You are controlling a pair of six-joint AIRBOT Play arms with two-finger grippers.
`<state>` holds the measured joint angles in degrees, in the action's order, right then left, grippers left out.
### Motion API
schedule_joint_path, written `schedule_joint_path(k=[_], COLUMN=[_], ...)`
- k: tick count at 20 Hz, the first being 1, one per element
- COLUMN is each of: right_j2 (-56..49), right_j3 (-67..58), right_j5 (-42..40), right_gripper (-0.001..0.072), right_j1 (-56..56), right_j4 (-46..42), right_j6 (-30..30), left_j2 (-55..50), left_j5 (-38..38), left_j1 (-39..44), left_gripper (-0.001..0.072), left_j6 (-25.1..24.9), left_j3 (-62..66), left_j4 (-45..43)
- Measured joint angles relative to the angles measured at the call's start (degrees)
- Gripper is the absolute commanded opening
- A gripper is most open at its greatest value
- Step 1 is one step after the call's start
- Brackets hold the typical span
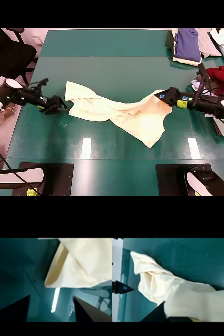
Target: Fold the shirts.
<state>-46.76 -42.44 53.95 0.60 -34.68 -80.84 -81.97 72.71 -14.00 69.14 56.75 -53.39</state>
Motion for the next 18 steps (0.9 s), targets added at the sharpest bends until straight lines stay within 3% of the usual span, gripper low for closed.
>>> schedule_joint_path(k=[1,6,7,9,14,18], right_j2=[0.57,3.34,3.78,4.52,5.53,9.94], right_j3=[-0.11,-0.37,-0.39,-0.39,-0.42,-3.34], right_j5=[0.81,3.23,3.65,4.46,5.81,7.17], right_gripper=[0.0014,0.0014,0.0014,0.0014,0.0014,0.0014], right_j1=[0.79,4.00,4.44,4.87,6.54,11.23], right_j4=[-0.02,-0.02,-0.02,-0.02,0.00,0.26], right_j6=[0.04,0.28,0.31,0.33,0.76,2.60], left_j2=[0.00,0.07,-0.07,-0.57,0.48,10.36], left_j5=[-1.09,-8.20,-10.21,-13.86,-10.78,-4.28], left_j1=[0.83,8.28,10.03,13.22,16.09,13.55], left_gripper=[0.0553,0.0531,0.0395,0.0028,0.0021,0.0021], left_j6=[-0.37,-1.29,-1.20,-0.79,0.24,3.72], left_j3=[-0.94,-2.93,-3.06,-3.30,-0.04,9.60], left_j4=[-0.11,-0.28,-0.46,-1.62,-0.90,1.51])
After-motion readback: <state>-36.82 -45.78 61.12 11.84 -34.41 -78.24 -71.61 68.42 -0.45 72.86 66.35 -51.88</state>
